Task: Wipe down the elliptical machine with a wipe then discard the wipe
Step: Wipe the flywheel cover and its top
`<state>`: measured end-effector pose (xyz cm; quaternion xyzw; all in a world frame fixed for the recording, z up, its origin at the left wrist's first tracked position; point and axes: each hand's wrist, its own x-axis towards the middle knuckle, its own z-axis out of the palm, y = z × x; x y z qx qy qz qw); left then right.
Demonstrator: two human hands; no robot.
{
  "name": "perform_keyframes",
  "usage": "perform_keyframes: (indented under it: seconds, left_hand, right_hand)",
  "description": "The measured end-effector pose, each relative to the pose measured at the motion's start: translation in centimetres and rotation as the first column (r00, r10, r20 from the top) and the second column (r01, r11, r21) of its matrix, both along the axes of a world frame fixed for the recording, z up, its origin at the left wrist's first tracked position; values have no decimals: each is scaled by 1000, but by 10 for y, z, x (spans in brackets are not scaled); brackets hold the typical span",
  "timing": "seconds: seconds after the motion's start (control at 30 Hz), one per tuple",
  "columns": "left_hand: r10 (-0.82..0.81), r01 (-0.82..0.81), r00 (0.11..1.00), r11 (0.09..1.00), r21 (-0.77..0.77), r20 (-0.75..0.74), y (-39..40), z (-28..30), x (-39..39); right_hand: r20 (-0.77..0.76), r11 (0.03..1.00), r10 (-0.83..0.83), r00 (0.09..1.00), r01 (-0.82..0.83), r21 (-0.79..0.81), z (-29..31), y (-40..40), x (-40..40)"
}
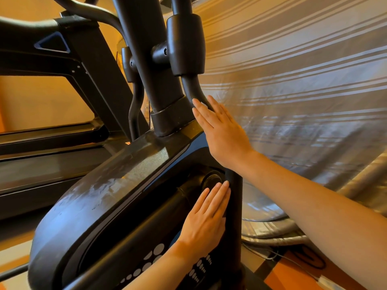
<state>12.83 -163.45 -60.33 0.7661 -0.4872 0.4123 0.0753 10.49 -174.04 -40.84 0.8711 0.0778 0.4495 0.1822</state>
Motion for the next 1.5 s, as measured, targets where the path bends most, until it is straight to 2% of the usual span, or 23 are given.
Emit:
perform_keyframes:
  seconds: [0.17,0.3,0.47,0.63,0.8,0.9,1.17,1.5]
  left_hand:
    - [-23,23,998,1000,-7,-53,4,4,-5]
    - [-36,33,994,999,-28,-99,3,2,-10]
    - [-36,31,987,999,-32,-157,0,-3,-14]
    - [-8,7,988,1000,-3,-156,4,-9,-17]
    - [35,-29,992,999,45,-123,12,-10,-19]
    - [51,-40,989,996,81,-137,17,-10,-21]
    - [24,11,975,988,155,-219,24,-37,-19]
    - [-14,67,976,968,240,-217,8,-89,-43]
  right_hand:
    - [10,990,88,996,-88,108,-20,-10,-15]
    - [4,937,154,988,-148,318,-37,-21,-28]
    - [31,894,228,973,-222,389,-49,-24,-31]
    - [32,903,246,969,-241,356,-57,-24,-34]
    - [-25,958,261,965,-256,132,-77,-39,-47]
    - [-66,968,242,968,-237,84,-88,-49,-58]
    - [-155,964,234,960,-209,161,-132,-63,-91]
    - [-349,925,257,901,-126,358,-203,-86,-122]
